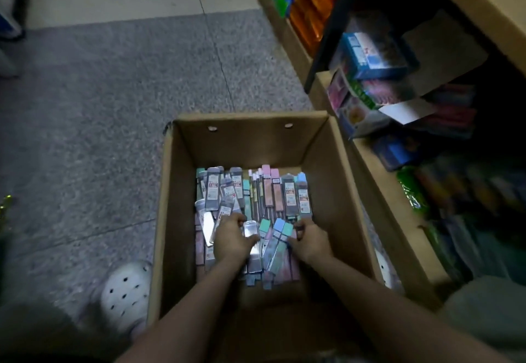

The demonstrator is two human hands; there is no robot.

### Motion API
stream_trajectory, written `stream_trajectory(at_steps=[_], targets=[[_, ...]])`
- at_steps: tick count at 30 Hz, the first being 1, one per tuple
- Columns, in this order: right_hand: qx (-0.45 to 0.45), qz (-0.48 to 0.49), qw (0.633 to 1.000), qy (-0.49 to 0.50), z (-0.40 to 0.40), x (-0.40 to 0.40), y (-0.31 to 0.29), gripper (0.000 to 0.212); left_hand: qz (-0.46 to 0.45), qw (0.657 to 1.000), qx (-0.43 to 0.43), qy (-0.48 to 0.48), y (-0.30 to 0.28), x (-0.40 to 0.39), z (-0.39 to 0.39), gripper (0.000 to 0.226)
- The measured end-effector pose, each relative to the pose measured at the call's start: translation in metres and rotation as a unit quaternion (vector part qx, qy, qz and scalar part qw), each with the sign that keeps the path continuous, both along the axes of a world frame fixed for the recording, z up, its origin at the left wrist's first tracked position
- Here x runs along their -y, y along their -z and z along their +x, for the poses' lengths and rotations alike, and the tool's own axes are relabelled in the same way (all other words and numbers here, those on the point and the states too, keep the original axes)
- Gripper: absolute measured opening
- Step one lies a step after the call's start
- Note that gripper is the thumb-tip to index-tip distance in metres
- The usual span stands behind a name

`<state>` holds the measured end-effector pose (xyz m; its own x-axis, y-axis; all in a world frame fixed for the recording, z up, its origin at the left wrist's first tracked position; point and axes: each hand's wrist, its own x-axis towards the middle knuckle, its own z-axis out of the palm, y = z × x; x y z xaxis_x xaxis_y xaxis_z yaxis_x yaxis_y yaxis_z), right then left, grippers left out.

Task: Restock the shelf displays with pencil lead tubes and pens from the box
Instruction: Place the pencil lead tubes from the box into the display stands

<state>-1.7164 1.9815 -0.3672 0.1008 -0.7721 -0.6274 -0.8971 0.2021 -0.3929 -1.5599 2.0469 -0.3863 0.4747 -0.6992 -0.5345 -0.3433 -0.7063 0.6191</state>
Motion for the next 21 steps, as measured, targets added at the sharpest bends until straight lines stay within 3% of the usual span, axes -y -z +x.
stream_trajectory(at_steps=[3,7,11,21], targets=[[0.011,0.010,1.000,0.024,0.003,-0.006,0.015,0.049,-0.001,0.995,0.076,0.066,0.004,0.004,-0.001,0.057],[0.022,-0.003,0.999,0.026,0.010,-0.008,0.027,0.056,0.025,0.989,0.105,0.098,0.010,0.008,0.004,0.059],[0.017,-0.009,1.000,0.013,0.013,-0.004,0.031,0.055,0.021,0.990,0.091,0.110,0.012,0.012,0.010,0.052],[0.092,-0.054,0.991,0.080,0.006,-0.003,-0.002,0.037,-0.100,0.987,0.033,0.118,-0.007,0.013,0.004,0.039]])
